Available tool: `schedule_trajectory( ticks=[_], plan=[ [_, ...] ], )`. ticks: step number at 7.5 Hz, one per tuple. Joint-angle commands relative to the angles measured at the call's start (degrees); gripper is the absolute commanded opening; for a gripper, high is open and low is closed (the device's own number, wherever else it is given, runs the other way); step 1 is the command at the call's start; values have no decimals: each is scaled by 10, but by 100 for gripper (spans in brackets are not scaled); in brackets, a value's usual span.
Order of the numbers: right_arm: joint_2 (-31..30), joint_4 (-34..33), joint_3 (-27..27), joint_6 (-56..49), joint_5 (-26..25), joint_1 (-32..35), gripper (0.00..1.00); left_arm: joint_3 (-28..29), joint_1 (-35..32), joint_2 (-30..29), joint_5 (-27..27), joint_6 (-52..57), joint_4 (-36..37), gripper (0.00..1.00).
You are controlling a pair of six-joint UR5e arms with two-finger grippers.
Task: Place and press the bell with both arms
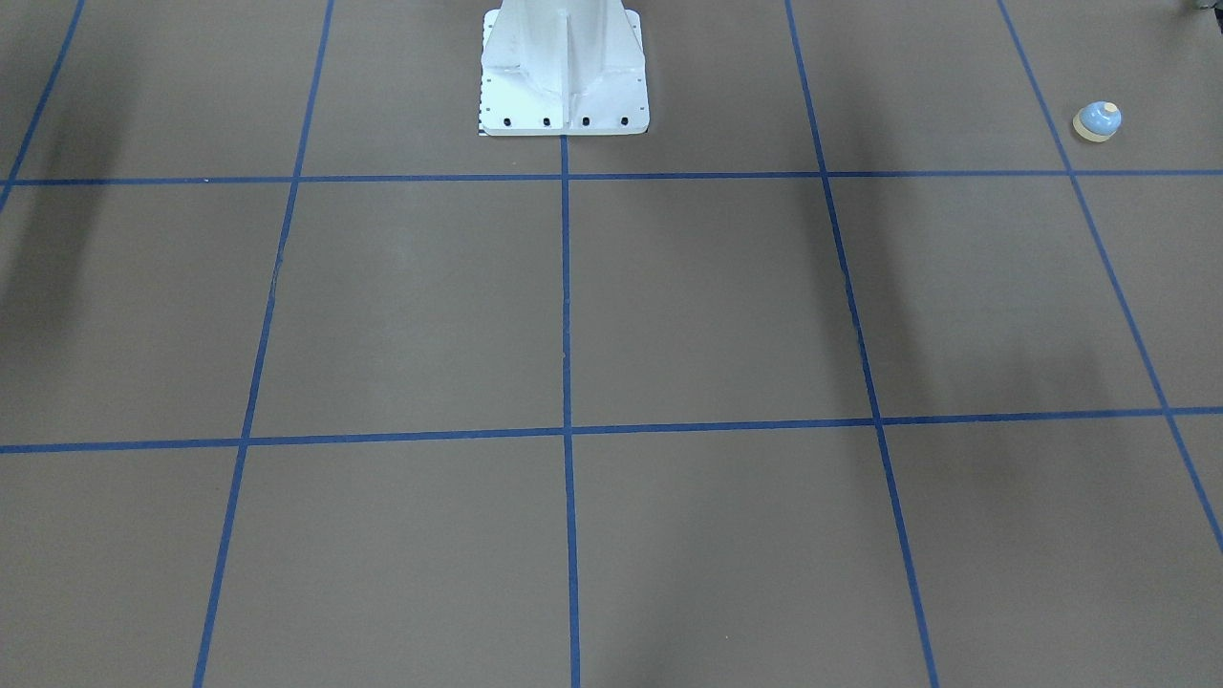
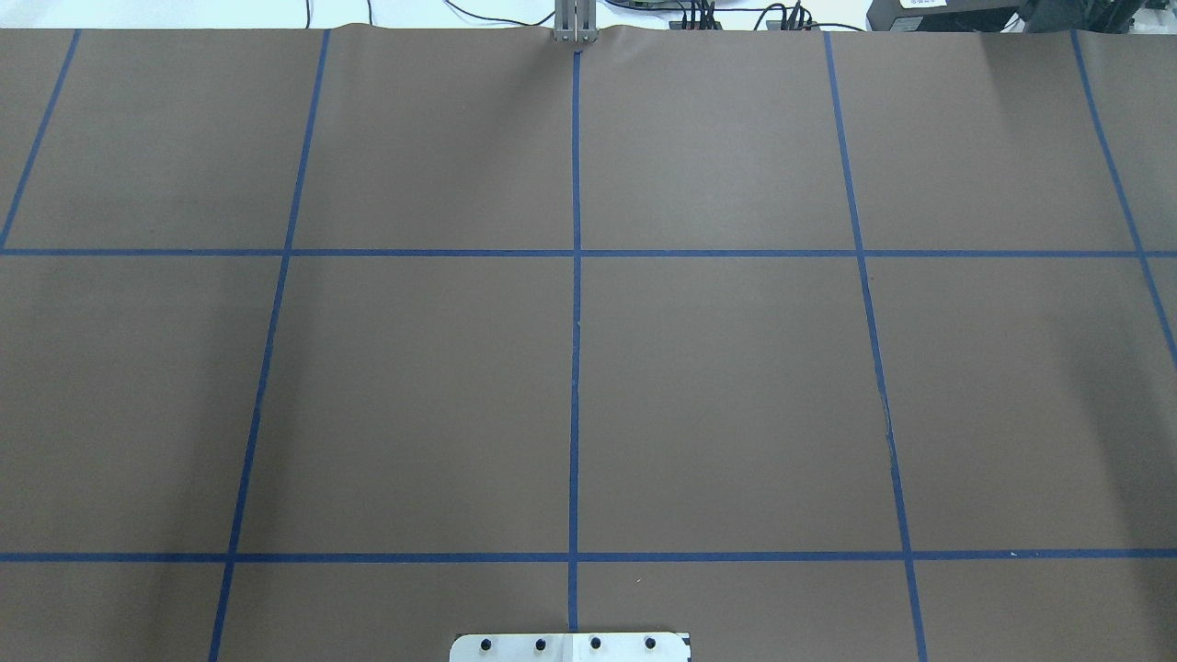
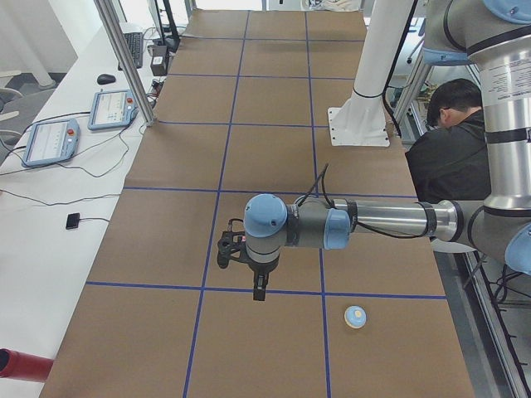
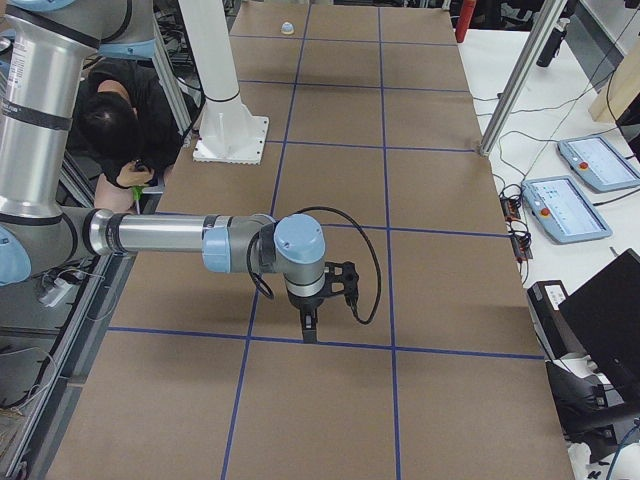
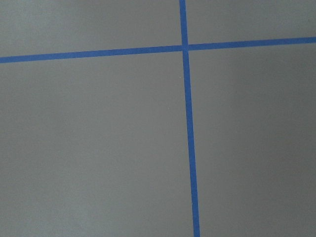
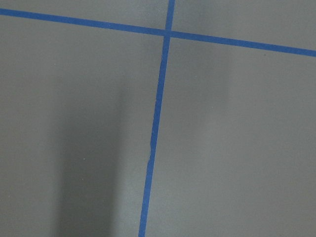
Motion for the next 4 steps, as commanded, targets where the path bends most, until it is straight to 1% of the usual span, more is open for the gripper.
schedule_trajectory(
  ticks=[1, 3, 4],
  plan=[
    [0, 1, 3, 0, -1, 0, 100, -1, 0, 0, 1, 0, 0, 100],
    [6, -1, 10, 0, -1, -1, 100, -6, 1, 1, 0, 0, 3, 100],
    [9, 0, 13, 0, -1, -1, 100, 0, 1, 0, 1, 0, 4, 100]
  ],
)
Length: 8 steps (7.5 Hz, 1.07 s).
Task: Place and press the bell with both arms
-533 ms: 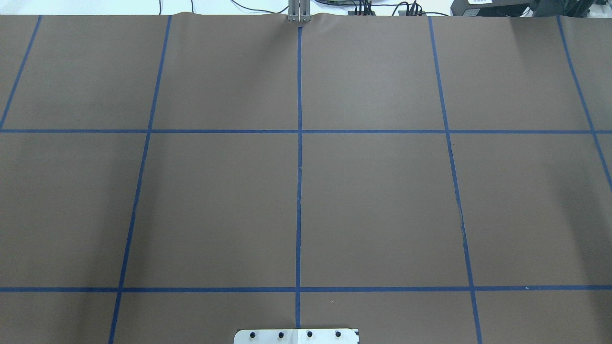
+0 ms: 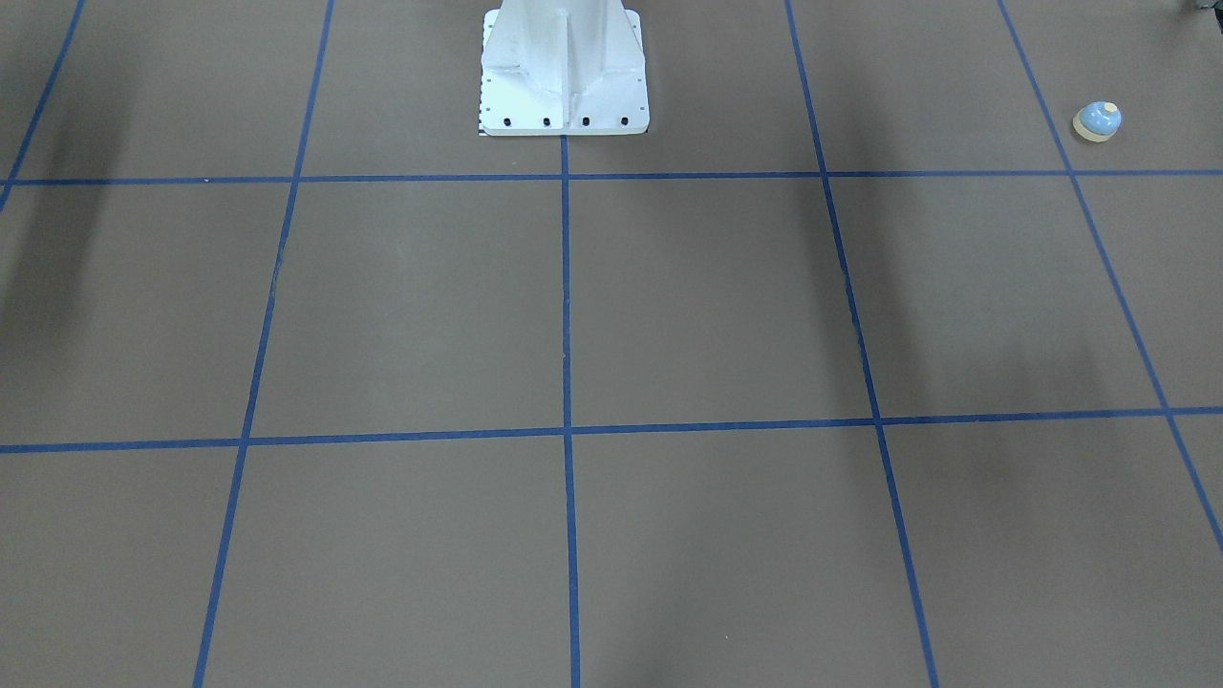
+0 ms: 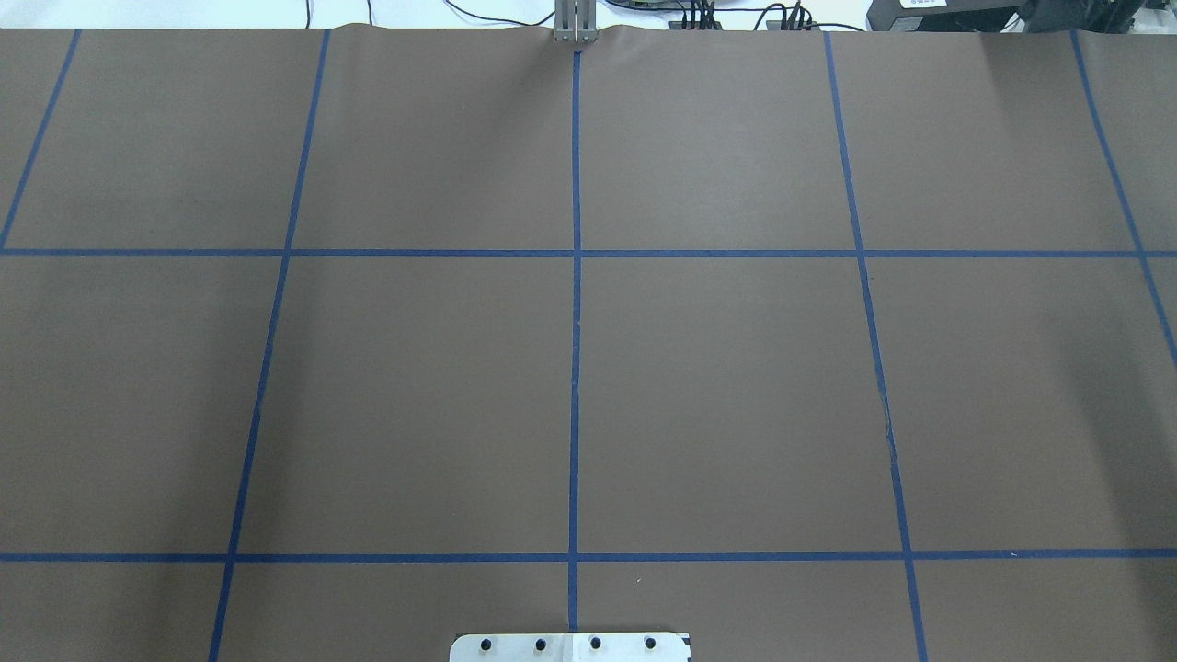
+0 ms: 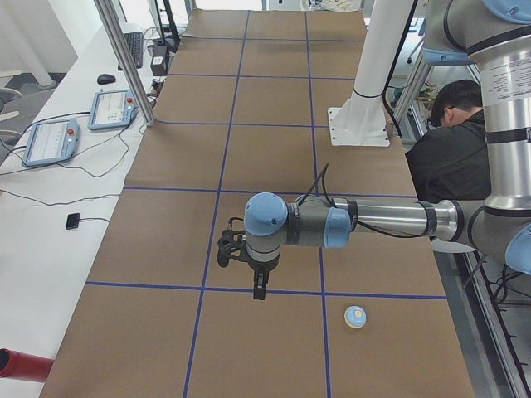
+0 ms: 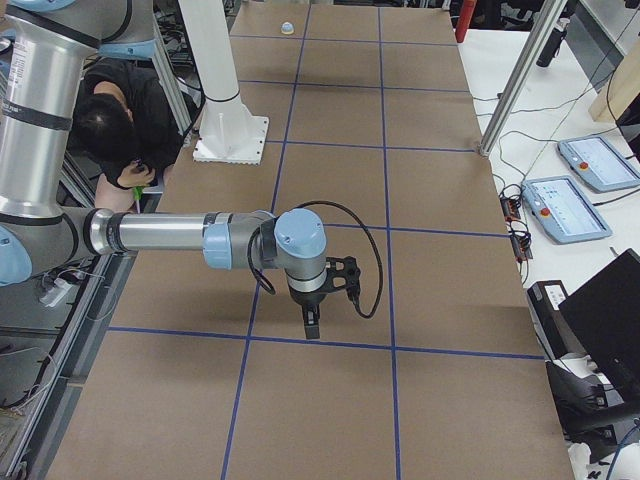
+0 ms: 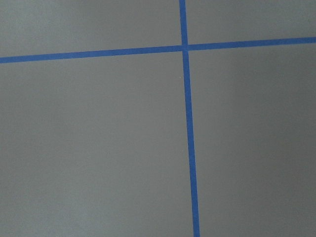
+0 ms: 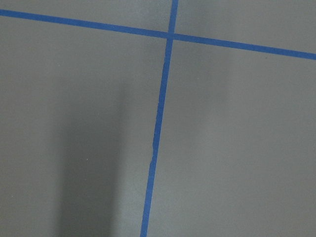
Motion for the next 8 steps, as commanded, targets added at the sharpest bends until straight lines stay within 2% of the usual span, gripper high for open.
schedule_trajectory(
  ticks=[1, 3, 4, 7, 8],
  plan=[
    [25, 1, 9, 5, 5, 0, 100, 8, -1, 0, 1, -3, -1, 100],
    [56, 52, -20, 10, 24, 0, 100, 10, -1, -13, 0, -4, -7, 100],
    [57, 53, -23, 10, 50, -2, 100, 31, -1, -56, 3, -9, -10, 100],
    [59, 73, -19, 7, 49, -8, 100, 41, -1, -56, -2, -4, -18, 100],
    [58, 105, -24, 19, 46, -15, 100, 40, 0, -57, -2, -4, -51, 100]
  ],
)
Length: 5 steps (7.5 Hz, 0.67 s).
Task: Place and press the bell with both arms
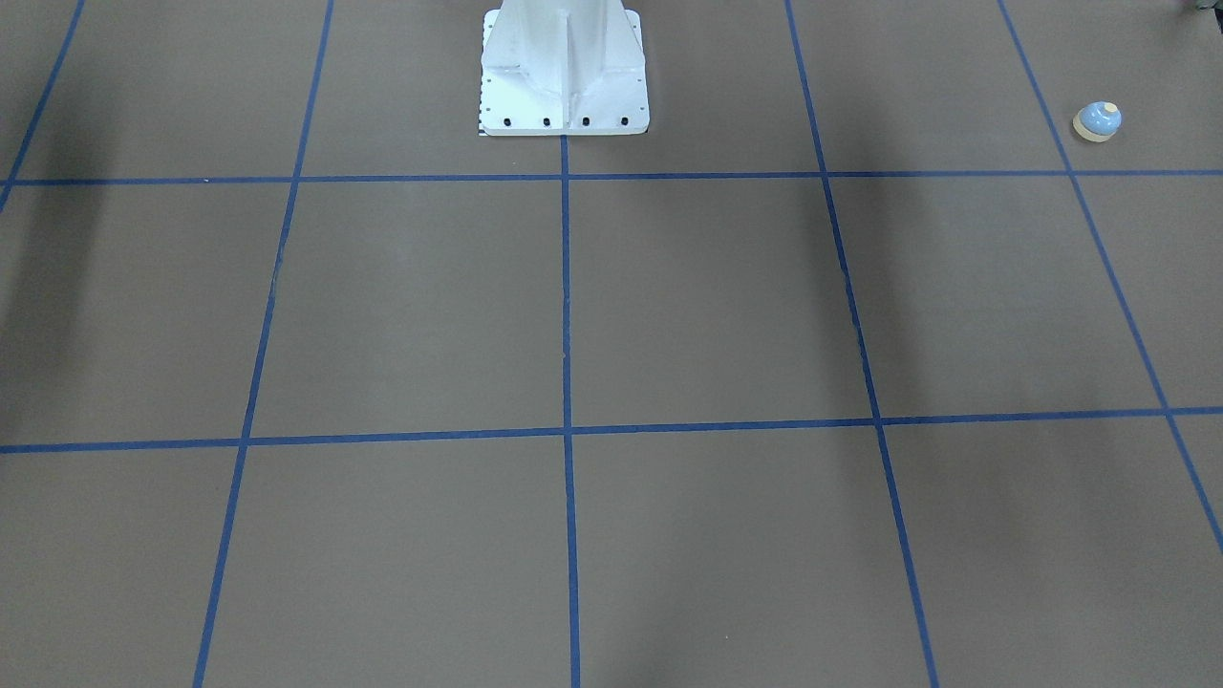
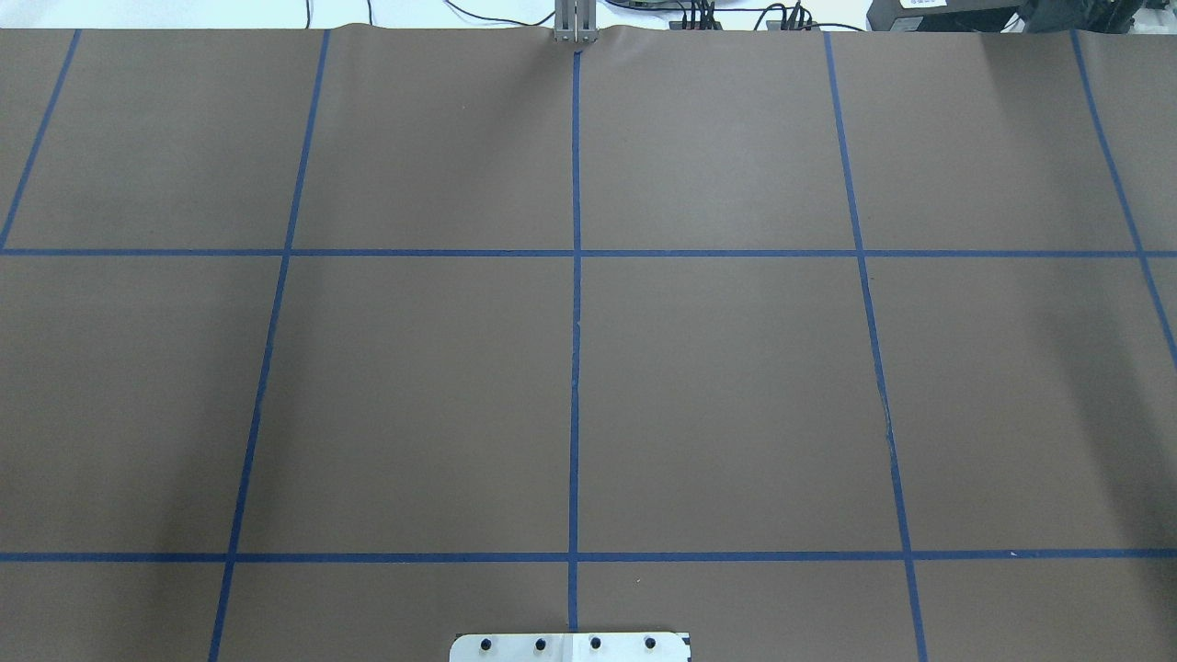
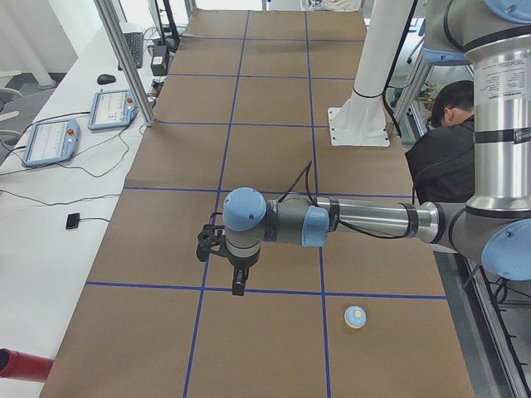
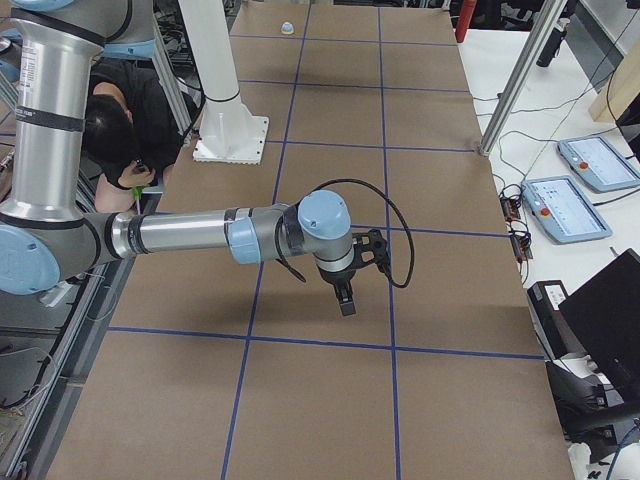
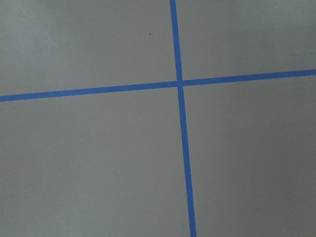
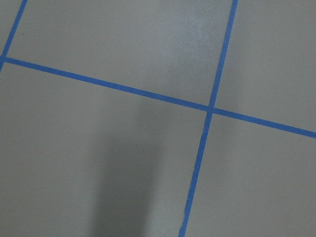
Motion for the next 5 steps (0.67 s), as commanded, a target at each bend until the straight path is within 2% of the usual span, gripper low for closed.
schedule_trajectory(
  ticks=[1, 2, 3, 5],
  plan=[
    [1, 40, 0, 68, -1, -24, 100, -4, 20, 0, -5, -1, -45, 100],
    [1, 68, -2, 89, -2, -34, 100, 0, 25, 2, -46, -2, -45, 100],
    [1, 74, -1, 88, 13, -40, 100, 0, 45, 4, -57, -2, -42, 100],
    [-3, 74, -2, 89, 25, -42, 100, 1, 98, 61, -50, 0, -63, 100]
  ],
)
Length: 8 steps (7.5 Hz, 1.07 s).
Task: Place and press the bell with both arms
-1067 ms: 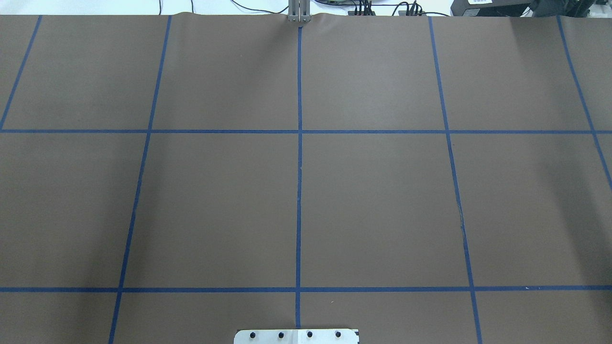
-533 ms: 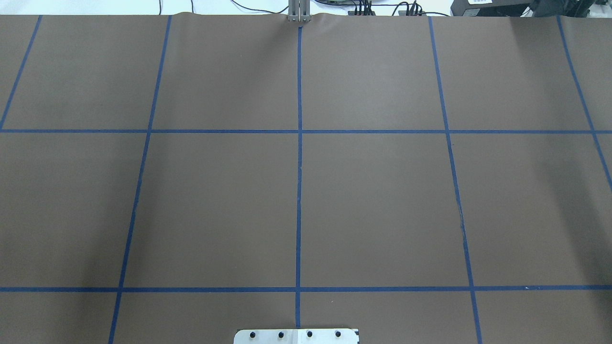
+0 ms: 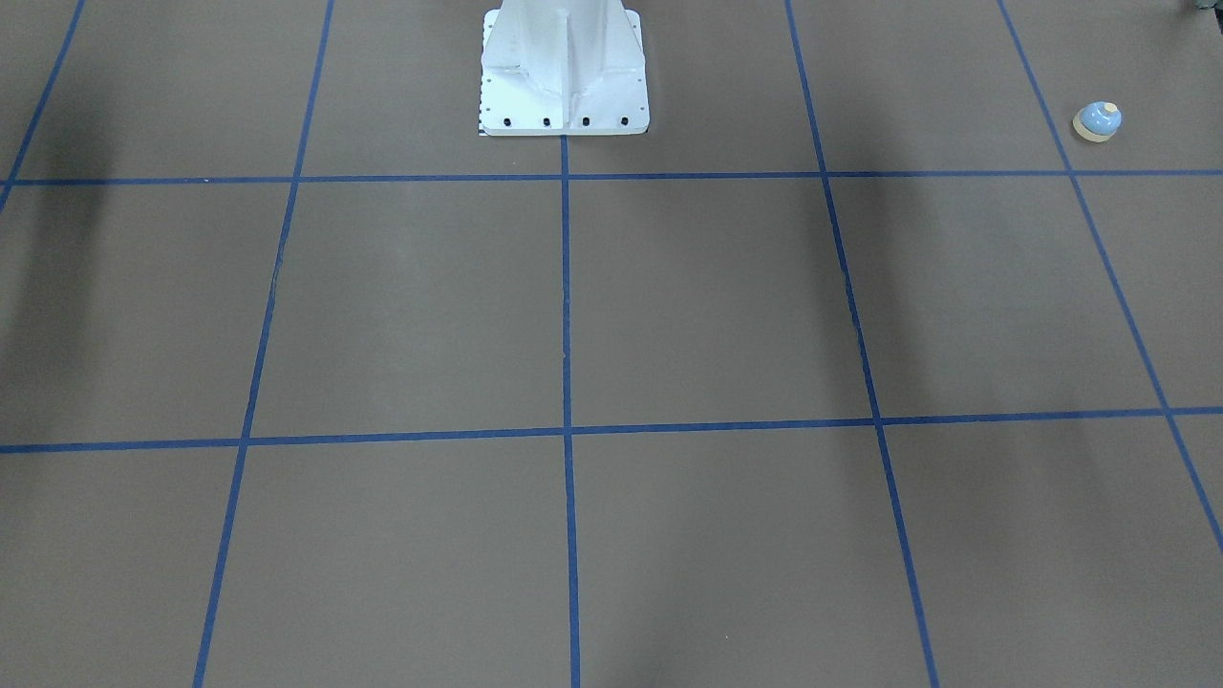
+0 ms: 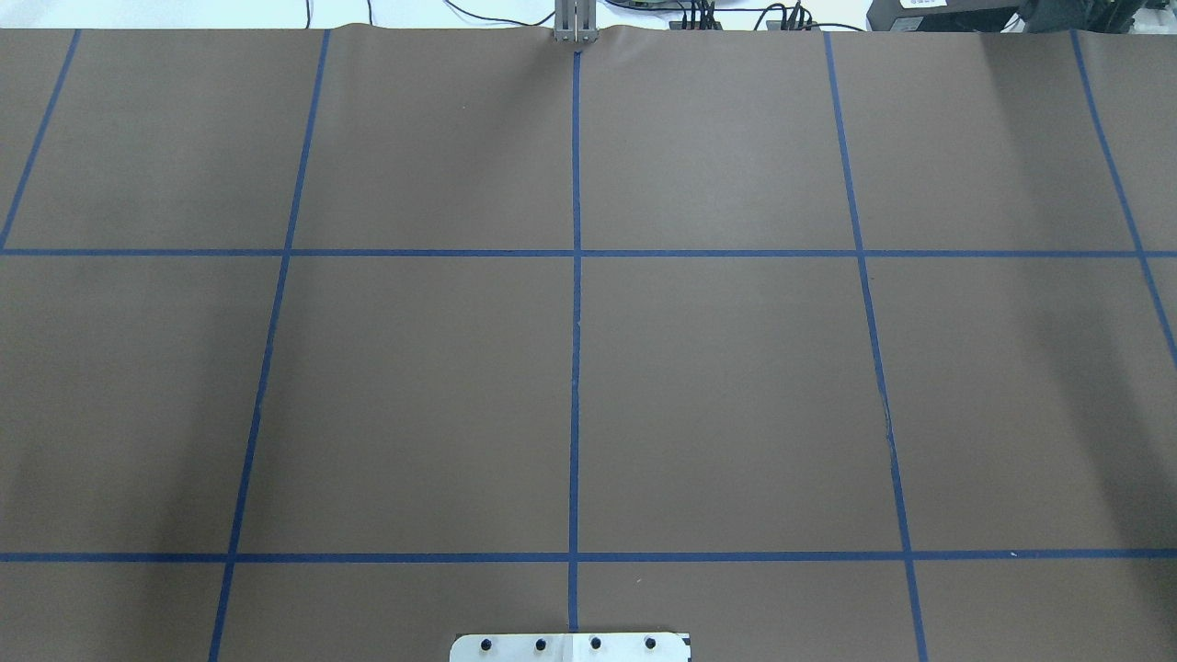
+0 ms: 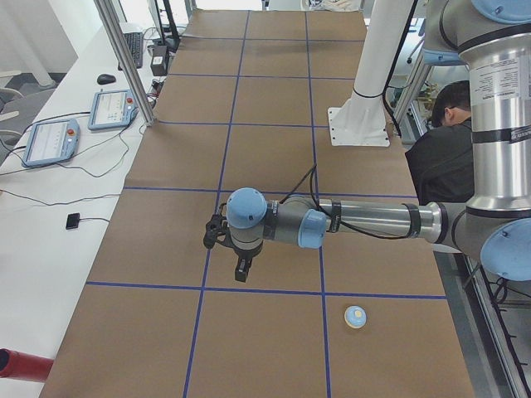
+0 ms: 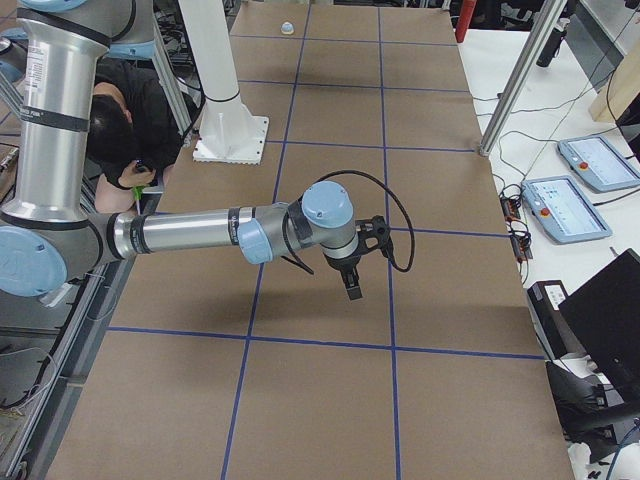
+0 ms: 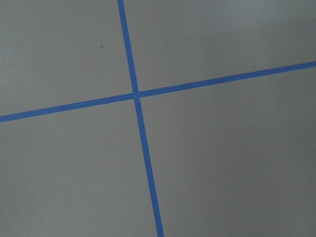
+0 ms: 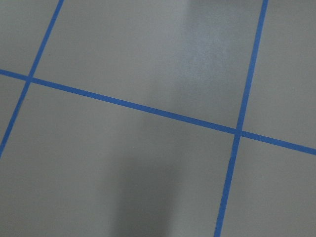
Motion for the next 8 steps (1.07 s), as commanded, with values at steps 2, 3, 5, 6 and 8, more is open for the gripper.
schedule_trajectory(
  ticks=[2, 3, 5, 6, 8],
  plan=[
    [-4, 3, 0, 1, 4, -3, 100, 5, 88, 89, 28, -2, -33, 100],
    [-4, 3, 0, -1, 6, -3, 100, 7, 113, 114, 33, -30, -38, 100],
    [-4, 3, 0, -2, 6, -3, 100, 10, 149, 162, 42, -45, -51, 100],
    [-4, 3, 0, -1, 6, -3, 100, 17, 171, 175, 45, -46, -51, 100],
    [-4, 3, 0, -1, 6, -3, 100, 40, 216, 182, 45, -47, -52, 100]
  ],
)
